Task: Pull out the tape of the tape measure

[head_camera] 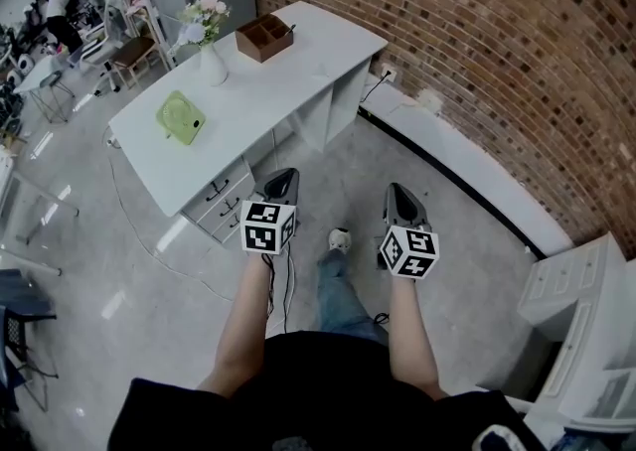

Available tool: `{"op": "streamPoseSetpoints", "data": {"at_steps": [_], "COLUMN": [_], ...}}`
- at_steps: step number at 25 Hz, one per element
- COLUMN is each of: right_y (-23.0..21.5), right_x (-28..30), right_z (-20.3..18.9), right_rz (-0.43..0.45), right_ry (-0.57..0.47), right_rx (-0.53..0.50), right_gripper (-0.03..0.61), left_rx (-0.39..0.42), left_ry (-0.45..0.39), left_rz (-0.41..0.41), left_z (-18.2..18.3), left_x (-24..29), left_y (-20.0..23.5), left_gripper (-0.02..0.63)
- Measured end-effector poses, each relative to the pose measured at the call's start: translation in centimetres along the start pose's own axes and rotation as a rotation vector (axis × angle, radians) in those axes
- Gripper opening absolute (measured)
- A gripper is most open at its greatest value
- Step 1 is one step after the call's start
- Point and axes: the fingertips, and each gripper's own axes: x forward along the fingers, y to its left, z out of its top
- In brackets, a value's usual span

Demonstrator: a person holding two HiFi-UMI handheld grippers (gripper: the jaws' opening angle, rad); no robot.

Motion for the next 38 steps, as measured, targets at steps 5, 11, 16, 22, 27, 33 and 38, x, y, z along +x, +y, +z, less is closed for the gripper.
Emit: {"op": "streamPoseSetpoints", "data": {"at_steps": [5,11,16,22,27,33,38], "right_y": [-3.4,-8.1,-11.3,-11.0,-10.0,-9.3,-9.4], "right_x": [10.7,27.4,41.2,51.2,55.9,58.4,59.4], "right_z": [0.9,4.4,7.3,8.5,8.8,8.1,6.2], "right_rz": [0.034,0.113,0.185,0.259,0.302,0.318,0.323], "right_ry": [-0.01,0.014,0.043,0.085,0.109,0.145,0.194], "right_rx": [0.02,0.003,-0.001,0.013,0.017,-0.002,-0.017], "right_gripper": [0.003,0.003,0.003,0.003,0.003,0.003,0.003], "left_rx": [0.029,0.029,0.009,0.037,0.053,0.048,0.059], "left_ry": [0.027,0.038,0.051,0.066,0.1,0.146,0.203], "left_rz": [0.043,0.106,0.15,0.185,0.18,0.142,0.065], "left_z": [1.1,5.3,8.5,10.5,10.6,9.2,7.1], "left_x": [9.3,23.8,34.4,40.2,43.5,46.4,49.3], "left_y": [4.2,10.8,16.2,20.3,22.5,23.9,24.3], "left_gripper": [0.021,0.021,0.021,0.021,0.021,0.023,0.025]}}
